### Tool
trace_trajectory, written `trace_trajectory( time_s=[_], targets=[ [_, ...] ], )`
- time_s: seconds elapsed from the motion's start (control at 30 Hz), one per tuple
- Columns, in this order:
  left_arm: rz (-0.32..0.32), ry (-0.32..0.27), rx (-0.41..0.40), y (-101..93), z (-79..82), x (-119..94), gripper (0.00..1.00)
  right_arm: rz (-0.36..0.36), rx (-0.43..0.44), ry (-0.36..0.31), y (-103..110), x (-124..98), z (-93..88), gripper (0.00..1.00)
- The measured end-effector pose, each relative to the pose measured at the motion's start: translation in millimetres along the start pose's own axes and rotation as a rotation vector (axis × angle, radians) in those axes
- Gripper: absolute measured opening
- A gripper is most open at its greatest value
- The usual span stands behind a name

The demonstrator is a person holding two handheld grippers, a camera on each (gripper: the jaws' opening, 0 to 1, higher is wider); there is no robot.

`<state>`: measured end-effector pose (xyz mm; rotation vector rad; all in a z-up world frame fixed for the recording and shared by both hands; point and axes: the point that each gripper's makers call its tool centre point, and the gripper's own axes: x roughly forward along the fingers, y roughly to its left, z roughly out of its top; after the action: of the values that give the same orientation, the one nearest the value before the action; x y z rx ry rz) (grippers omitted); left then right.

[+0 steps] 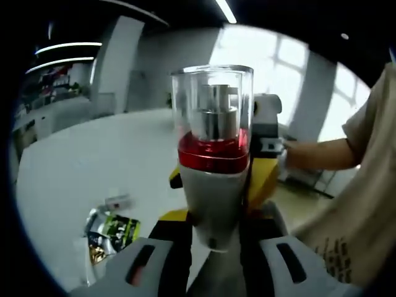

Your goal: Arrange the skincare products in the storage area until every visible bottle or jar stands upright without overlapping.

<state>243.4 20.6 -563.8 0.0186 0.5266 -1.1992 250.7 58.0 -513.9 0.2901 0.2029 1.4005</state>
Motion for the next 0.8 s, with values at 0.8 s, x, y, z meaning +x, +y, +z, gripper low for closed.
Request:
trace_trajectory(
  time_s=[0.8],
  targets=[
    [-0.008,0.093,0.076,11.1,-31.7,36.8,0.25,-0.029,-0.09,0.125,-18.6,-21.1,-17.7,0.28]
  ],
)
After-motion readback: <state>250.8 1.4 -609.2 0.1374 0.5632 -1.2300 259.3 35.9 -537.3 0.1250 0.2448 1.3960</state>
